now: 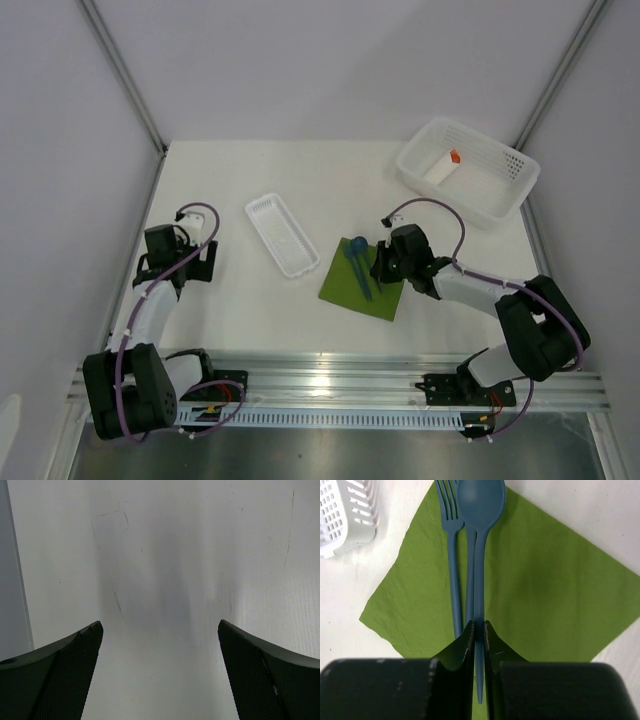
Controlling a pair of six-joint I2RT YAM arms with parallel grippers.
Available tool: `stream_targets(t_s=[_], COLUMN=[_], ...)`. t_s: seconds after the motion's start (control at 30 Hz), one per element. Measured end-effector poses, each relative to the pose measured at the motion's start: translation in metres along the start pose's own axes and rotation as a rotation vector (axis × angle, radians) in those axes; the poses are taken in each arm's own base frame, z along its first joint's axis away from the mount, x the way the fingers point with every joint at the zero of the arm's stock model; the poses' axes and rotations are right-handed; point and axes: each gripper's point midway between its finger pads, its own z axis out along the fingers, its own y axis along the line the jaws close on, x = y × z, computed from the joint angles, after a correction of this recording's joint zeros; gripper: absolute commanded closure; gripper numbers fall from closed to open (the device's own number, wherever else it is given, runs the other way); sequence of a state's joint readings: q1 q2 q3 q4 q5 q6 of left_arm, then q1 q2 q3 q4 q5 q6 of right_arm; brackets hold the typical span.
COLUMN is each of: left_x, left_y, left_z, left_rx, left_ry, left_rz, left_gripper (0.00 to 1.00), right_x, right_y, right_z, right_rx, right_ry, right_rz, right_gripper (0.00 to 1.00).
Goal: Place the utensils on the paper napkin and roll it up
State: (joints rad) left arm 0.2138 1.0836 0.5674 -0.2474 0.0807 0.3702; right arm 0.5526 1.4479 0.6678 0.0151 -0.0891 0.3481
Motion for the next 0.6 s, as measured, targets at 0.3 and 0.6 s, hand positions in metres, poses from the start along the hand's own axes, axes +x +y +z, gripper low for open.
stream_targets(t_s=[0.3, 0.6], left_x=[0.005, 0.005], left_y=[-0.002, -0.002], left_z=[0.001, 0.001], left_rx=[0.003, 0.003], left_ry=[0.008, 0.008], left_rz=[0.006, 0.006], left_gripper=[0.01, 0.00], right_x=[0.001, 0.000], right_y=[0.000, 0.000], right_z=[0.016, 0.020], right_rx=[-0.012, -0.018], right_ry=[-0.013, -0.034], right_rz=[0.025, 0.060], right_gripper=[1.00, 1.00])
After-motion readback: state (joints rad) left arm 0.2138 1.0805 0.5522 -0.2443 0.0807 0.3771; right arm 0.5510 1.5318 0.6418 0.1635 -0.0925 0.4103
